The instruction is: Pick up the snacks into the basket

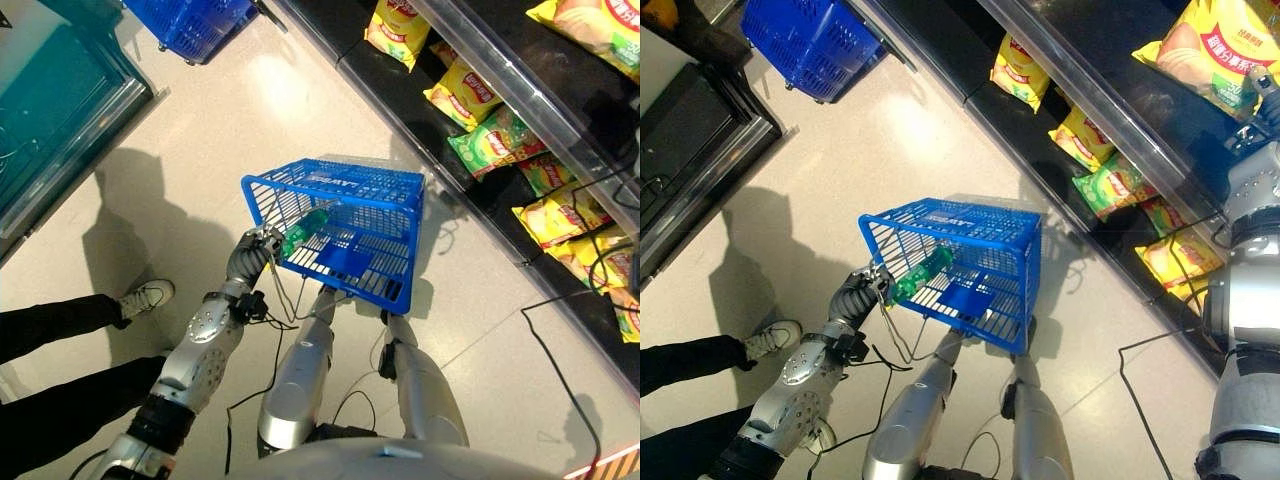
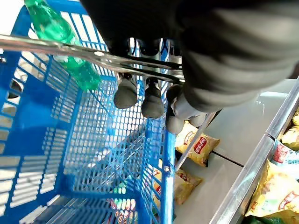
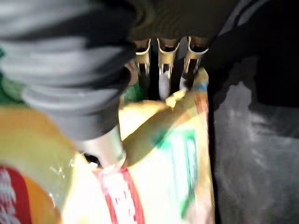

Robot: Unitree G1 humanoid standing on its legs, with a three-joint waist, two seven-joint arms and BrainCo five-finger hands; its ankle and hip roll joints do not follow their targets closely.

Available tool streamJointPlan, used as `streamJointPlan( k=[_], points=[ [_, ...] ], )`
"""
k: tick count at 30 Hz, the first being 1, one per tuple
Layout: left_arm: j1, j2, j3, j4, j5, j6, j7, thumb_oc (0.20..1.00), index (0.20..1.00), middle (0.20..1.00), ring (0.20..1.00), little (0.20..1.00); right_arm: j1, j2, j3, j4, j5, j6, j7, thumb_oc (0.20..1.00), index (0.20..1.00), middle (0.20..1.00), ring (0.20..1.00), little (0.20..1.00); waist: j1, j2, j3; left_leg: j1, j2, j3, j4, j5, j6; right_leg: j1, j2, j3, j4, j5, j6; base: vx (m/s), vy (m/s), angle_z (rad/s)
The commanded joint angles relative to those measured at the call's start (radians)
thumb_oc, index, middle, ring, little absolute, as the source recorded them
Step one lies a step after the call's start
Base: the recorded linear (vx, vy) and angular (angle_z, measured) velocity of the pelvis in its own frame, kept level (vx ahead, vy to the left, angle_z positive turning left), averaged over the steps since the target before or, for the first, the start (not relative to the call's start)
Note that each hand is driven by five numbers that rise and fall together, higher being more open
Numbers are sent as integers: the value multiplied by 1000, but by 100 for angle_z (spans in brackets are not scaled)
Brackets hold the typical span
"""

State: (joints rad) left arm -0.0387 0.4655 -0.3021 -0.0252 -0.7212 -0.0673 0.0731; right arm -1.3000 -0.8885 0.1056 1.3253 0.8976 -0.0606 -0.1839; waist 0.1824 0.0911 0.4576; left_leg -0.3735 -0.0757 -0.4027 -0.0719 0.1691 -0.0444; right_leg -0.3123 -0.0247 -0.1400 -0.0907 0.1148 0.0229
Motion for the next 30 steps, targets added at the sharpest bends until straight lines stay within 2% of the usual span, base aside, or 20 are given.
streamJointPlan(
  k=[1,13,17,20,23,25,26,28,30],
  points=[
    [-20,12,26,-255,-1,-167,-41,200,200,200,200,200,-64,-99,159,-61,49,-39,3,200,200,200,200,200,13,20,-72,22,-19,9,-15,-38,-56,-38,-35,11,97,-118,59,-42,-12,10],
    [-38,-2,33,-243,-1,-172,-22,200,200,200,200,200,-33,-36,118,-68,87,-61,-5,200,200,200,200,200,8,19,-58,25,-18,5,-15,-29,-56,-35,-34,6,111,-119,57,-11,-7,4],
    [-46,-22,40,-221,-9,-170,-17,200,200,200,200,200,51,10,45,-119,152,-94,-11,200,200,200,200,200,2,12,-62,65,-14,8,-12,-47,-52,0,-34,2,126,-143,55,-6,3,5],
    [-51,-29,47,-205,-11,-168,-14,200,200,200,200,200,114,41,2,-180,182,-123,-18,200,200,200,200,200,-3,1,-69,83,-12,12,-9,-51,-45,16,-33,-1,127,-140,58,0,24,8],
    [-59,-43,68,-184,-11,-169,-6,200,200,200,200,200,235,100,-54,-326,202,-184,-24,200,200,200,200,200,-18,-20,-82,106,-9,19,0,-64,-37,40,-33,7,126,-142,58,-4,33,3],
    [-49,-64,100,-161,-11,-166,5,200,200,200,200,200,402,191,-124,-524,195,-246,-29,200,200,200,200,200,-41,-41,-98,126,-12,28,23,-89,-28,68,-34,14,122,-145,57,11,53,-2],
    [-44,-59,98,-161,-11,-166,4,200,200,200,200,200,424,201,-135,-545,186,-246,-40,200,200,200,200,200,-39,-46,-101,129,-13,29,25,-91,-27,73,-35,15,120,-145,57,36,32,-4],
    [-24,-79,138,-143,-15,-161,8,200,200,200,200,200,595,298,-185,-726,150,-281,-32,200,200,200,200,200,-63,-70,-128,150,-14,36,39,-110,-19,103,-35,24,101,-142,56,40,23,-14],
    [-14,-82,149,-140,-14,-158,7,200,200,200,200,200,656,337,-203,-781,139,-282,-30,200,200,200,200,200,-72,-79,-142,161,-14,40,38,-115,-17,114,-35,26,90,-138,57,41,38,-23]
  ],
)
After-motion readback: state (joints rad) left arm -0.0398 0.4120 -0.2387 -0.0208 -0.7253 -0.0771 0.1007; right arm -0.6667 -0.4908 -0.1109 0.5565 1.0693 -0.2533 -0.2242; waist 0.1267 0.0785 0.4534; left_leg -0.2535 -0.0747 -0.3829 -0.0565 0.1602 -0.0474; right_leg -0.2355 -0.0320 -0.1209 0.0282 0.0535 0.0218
